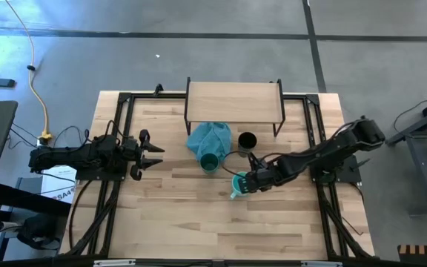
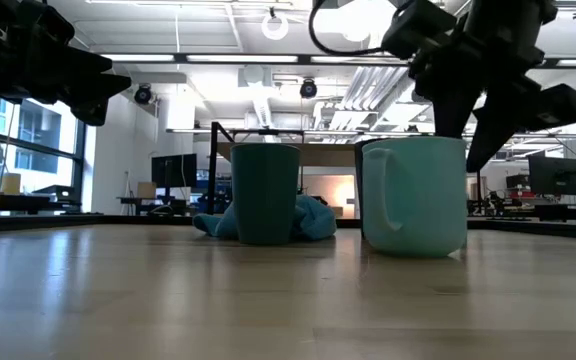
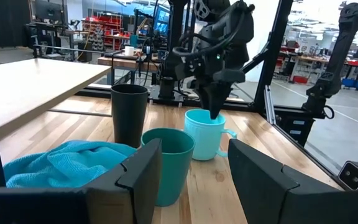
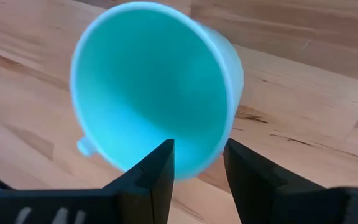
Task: Stack small to large cups/mugs on shelf
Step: Put the blue cup on the shelf
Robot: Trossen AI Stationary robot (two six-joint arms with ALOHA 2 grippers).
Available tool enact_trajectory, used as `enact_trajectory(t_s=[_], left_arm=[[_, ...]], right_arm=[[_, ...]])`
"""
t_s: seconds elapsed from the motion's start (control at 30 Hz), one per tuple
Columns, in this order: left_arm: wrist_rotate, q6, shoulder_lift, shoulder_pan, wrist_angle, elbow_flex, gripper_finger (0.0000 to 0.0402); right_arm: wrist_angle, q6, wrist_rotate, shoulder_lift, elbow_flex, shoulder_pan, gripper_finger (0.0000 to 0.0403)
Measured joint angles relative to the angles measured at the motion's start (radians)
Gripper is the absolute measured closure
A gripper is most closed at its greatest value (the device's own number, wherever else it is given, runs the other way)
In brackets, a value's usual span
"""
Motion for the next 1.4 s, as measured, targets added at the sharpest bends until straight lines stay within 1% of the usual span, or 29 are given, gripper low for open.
enact_trajectory(t_s=[0.3, 0.7, 0.77, 1.03, 1.1, 1.2, 1.4], left_arm=[[0.000, 0.000, 0.000, 0.000, 0.000, 0.000, 0.0227], [0.000, 0.008, 0.000, 0.000, 0.000, 0.000, 0.0227], [0.000, 0.008, 0.000, 0.000, 0.000, 0.000, 0.0227], [0.000, 0.008, 0.000, 0.000, 0.000, 0.000, 0.0227], [0.000, 0.008, 0.000, 0.000, 0.000, 0.000, 0.0227], [0.000, 0.008, 0.000, 0.000, 0.000, 0.000, 0.0227], [0.000, 0.007, 0.000, 0.000, 0.000, 0.000, 0.0227]], right_arm=[[0.006, 0.035, 0.000, 0.006, 0.000, 0.000, 0.0304], [0.005, -0.062, -0.001, 0.005, 0.000, -0.010, 0.0394], [0.003, -0.075, -0.001, 0.005, 0.000, -0.010, 0.0399], [0.000, -0.116, -0.002, -0.016, 0.000, -0.010, 0.0401], [-0.044, -0.109, -0.003, -0.029, 0.014, -0.010, 0.0402], [-0.168, -0.106, -0.004, -0.042, 0.076, -0.015, 0.0402], [-0.498, -0.141, 0.002, -0.046, 0.280, -0.046, 0.0402]])
